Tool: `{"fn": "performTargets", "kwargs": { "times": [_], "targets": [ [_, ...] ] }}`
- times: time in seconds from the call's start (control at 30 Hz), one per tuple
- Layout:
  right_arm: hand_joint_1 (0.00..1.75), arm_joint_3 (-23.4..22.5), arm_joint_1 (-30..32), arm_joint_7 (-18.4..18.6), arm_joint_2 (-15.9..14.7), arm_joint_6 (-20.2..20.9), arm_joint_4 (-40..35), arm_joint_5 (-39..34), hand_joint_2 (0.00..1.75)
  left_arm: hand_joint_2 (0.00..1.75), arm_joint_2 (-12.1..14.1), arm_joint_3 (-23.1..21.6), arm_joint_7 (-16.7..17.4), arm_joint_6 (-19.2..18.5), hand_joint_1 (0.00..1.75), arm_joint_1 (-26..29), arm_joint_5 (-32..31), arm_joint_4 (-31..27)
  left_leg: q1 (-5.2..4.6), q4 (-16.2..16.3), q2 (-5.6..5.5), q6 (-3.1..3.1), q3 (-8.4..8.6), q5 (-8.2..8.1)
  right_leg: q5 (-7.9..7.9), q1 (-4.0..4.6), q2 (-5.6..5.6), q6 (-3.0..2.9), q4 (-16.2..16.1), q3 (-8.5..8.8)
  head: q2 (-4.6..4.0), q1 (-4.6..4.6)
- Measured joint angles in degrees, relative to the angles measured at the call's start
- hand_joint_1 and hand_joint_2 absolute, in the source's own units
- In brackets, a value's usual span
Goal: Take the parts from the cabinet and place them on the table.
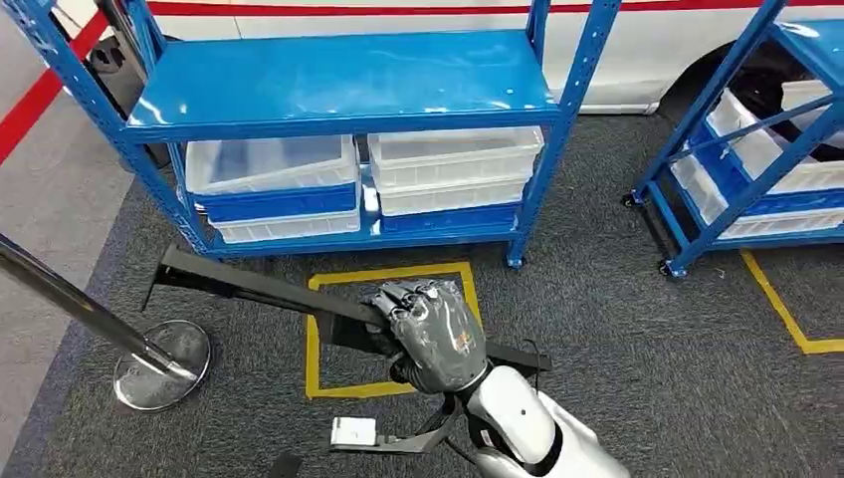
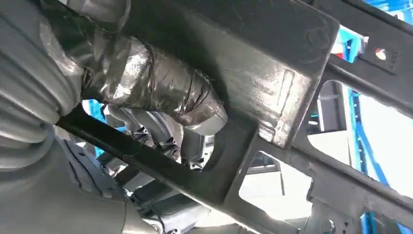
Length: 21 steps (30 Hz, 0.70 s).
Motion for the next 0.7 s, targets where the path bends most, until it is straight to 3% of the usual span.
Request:
{"fn": "performTargets", "kwargs": {
  "times": [0.03,0.07,0.1,0.13,0.17,0.2,0.23,0.33,0.37,0.4,0.43,0.5,0.53,0.57,0.6,0.63,0.67,0.7],
  "targets": [
    [1.75,-0.13,0.36,0.0,0.0,-0.11,0.0,0.0,1.75,1.75,0.02,0.0,0.07,0.0,0.0,0.08,0.0,0.0,-0.02,0.15,0.25,-0.01,-0.15,0.01,-0.39,0.0,-0.04,0.07,2.38,-1.0,0.0,0.0],
    [1.75,-0.24,0.67,0.0,0.0,-0.33,0.0,0.0,1.75,1.75,0.0,0.0,0.07,0.04,0.0,0.17,0.0,0.0,-0.02,0.3,0.54,-0.02,-0.23,-0.01,0.54,0.0,-0.13,0.09,1.83,-0.59,0.0,0.02],
    [1.75,-0.42,0.96,0.0,0.0,-0.66,0.0,0.0,1.75,1.75,0.0,0.0,0.04,0.09,0.0,0.2,0.0,0.0,-0.02,0.47,0.83,-0.07,-0.26,-0.08,2.45,0.0,-0.32,0.03,-1.03,1.05,0.0,-0.02],
    [1.75,-0.72,1.23,-0.02,0.0,-1.1,0.0,0.0,1.75,1.75,0.0,0.0,-0.11,0.13,0.0,0.15,0.02,0.0,-0.02,0.73,1.11,-0.17,-0.25,-0.23,5.11,0.02,-0.77,-0.14,-6.33,3.98,0.0,0.02],
    [1.75,-1.01,1.34,-0.2,0.0,-1.51,-0.02,-0.02,1.75,1.75,0.0,0.0,-0.29,0.17,0.0,0.09,0.09,0.0,-0.03,1.04,1.38,-0.35,-0.25,-0.43,7.19,0.05,-1.81,-0.36,-11.47,6.79,0.0,0.0],
    [1.75,-1.36,1.47,-0.5,0.02,-2.1,-0.02,-0.18,1.75,1.75,0.0,0.0,-0.48,0.22,0.0,0.09,0.22,0.0,-0.39,1.33,1.71,-0.68,-0.36,-0.66,5.9,0.78,-4.99,-0.89,-13.62,7.73,0.0,0.02],
    [1.75,-1.66,1.8,-0.88,0.15,-2.72,-0.15,-0.37,1.75,1.75,0.0,0.0,-0.61,0.31,0.0,0.1,0.28,0.0,-0.66,1.71,1.85,-0.97,-0.58,-0.82,6.43,0.79,-3.91,-1.3,-13.91,7.5,0.0,-0.07],
    [1.75,-2.67,3.32,-2.23,0.46,-5.66,-0.5,-1.03,1.75,1.75,0.04,0.0,-0.63,0.46,0.0,0.17,0.44,0.0,-0.66,1.31,3.28,-1.66,-0.3,-0.68,6.75,0.87,-2.26,-1.99,-13.93,7.06,0.0,-0.04],
    [1.75,-2.89,3.76,-2.43,0.57,-6.17,-0.66,-1.18,1.75,1.75,0.07,0.0,-0.63,0.48,0.0,0.13,0.42,0.0,-0.53,1.65,2.8,-2.19,-0.68,-1.3,7.15,0.36,-1.84,-2.57,-14.34,7.22,0.0,-0.09],
    [1.75,-3.17,4.14,-2.51,0.63,-6.63,-0.81,-1.36,1.75,1.75,0.07,0.0,-0.63,0.5,0.0,0.14,0.42,0.0,-0.42,3.03,1.37,-2.47,-0.96,-2.7,7.3,0.31,-1.43,-2.83,-14.4,7.13,0.0,-0.09],
    [1.75,-3.45,4.56,-2.69,0.94,-7.14,-0.92,-1.57,1.75,1.75,0.07,0.0,-0.63,0.59,0.0,0.16,0.42,0.0,-0.37,6.57,0.41,-2.67,-2.39,-5.1,7.43,0.24,-0.97,-3.06,-14.4,6.94,0.0,-0.13],
    [1.75,-3.85,5.61,-3.13,1.25,-8.07,-1.01,-1.9,1.75,1.75,0.11,0.0,-0.61,0.66,0.0,0.35,0.42,0.0,-0.25,15.92,-0.07,-2.91,-6.5,-9.56,7.61,0.35,0.13,-3.29,-14.36,6.6,0.0,-0.11],
    [1.75,-4.02,6.15,-3.21,1.31,-8.11,-1.01,-1.99,1.75,1.75,0.11,0.0,-0.61,0.68,0.0,0.5,0.42,0.0,-0.26,19.23,-0.09,-2.89,-7.97,-10.35,7.66,0.41,0.72,-3.34,-14.3,6.49,0.0,-0.13],
    [1.75,-4.15,6.61,-3.28,1.33,-8.09,-1.01,-1.99,1.75,1.75,0.11,0.0,-0.61,0.68,0.0,0.6,0.42,0.0,-0.26,19.41,-0.1,-2.76,-8.01,-9.5,7.69,0.45,1.42,-3.36,-14.21,6.45,0.0,-0.11],
    [1.75,-4.33,6.89,-3.28,1.36,-8.09,-1.01,-1.99,1.75,1.75,0.11,0.0,-0.61,0.7,0.0,0.61,0.42,0.0,-0.26,17.08,-0.19,-2.54,-6.88,-7.75,7.7,0.51,2.01,-3.35,-14.1,6.45,0.0,-0.13],
    [1.75,-4.42,7.02,-3.28,1.4,-8.09,-1.01,-1.99,1.75,1.75,0.11,0.0,-0.61,0.77,0.0,0.59,0.44,0.0,-0.27,12.37,-0.54,-2.2,-4.48,-5.04,7.73,0.61,2.77,-3.31,-14.01,6.49,0.0,-0.11],
    [1.75,-4.5,7.02,-3.3,1.44,-8.11,-1.09,-2.01,1.75,1.75,0.13,0.0,-0.59,0.83,0.0,0.57,0.42,0.0,-0.32,6.63,-1.82,-1.69,-1.65,-2.28,7.77,0.63,3.51,-3.24,-13.95,6.51,0.0,-0.13],
    [1.75,-4.57,7.13,-3.41,1.62,-8.2,-1.16,-2.03,1.75,1.75,0.36,0.0,-0.57,0.9,0.0,0.51,0.44,0.0,-0.29,2.27,-4.89,-0.91,0.29,-1.88,7.87,0.45,4.04,-3.06,-13.94,6.41,0.0,-0.02]
  ]
}}
